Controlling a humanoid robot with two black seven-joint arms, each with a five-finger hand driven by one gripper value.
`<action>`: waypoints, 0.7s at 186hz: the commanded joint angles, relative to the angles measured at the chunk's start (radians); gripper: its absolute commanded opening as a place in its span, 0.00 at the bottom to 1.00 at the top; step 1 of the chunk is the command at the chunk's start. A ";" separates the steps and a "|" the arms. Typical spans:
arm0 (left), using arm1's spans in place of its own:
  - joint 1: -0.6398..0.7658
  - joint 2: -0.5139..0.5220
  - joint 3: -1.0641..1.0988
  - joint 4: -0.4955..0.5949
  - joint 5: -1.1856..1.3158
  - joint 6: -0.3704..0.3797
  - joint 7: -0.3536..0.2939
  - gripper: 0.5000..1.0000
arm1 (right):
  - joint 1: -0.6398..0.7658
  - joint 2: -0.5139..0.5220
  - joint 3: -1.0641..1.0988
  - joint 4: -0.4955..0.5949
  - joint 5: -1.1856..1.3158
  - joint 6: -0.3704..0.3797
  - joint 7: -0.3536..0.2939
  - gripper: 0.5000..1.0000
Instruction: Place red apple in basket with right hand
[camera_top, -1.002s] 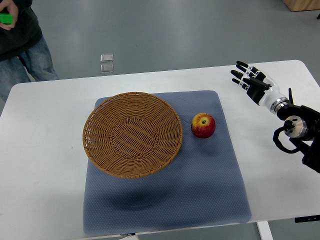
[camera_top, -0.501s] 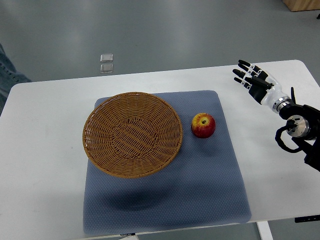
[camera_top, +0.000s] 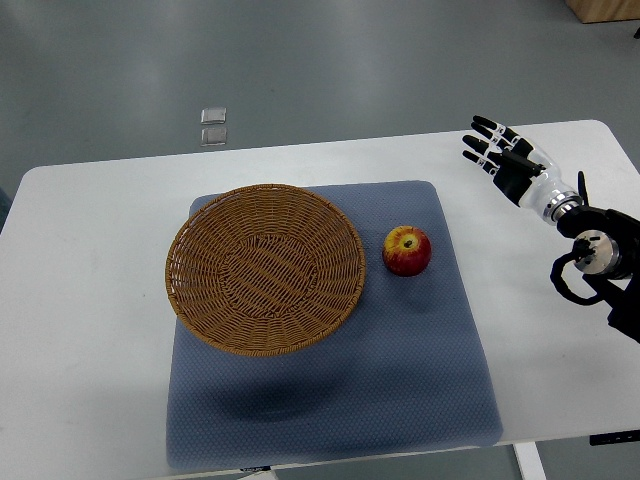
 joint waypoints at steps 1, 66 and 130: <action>0.000 0.000 0.001 0.000 0.000 0.000 0.000 1.00 | -0.002 -0.003 -0.002 0.001 0.000 0.011 0.001 0.84; 0.000 0.000 0.000 0.001 0.000 0.000 0.000 1.00 | 0.008 -0.003 -0.006 0.005 -0.028 0.031 -0.002 0.84; 0.000 0.000 0.001 0.000 0.000 0.000 0.000 1.00 | 0.038 -0.027 -0.005 0.126 -0.532 0.026 0.022 0.82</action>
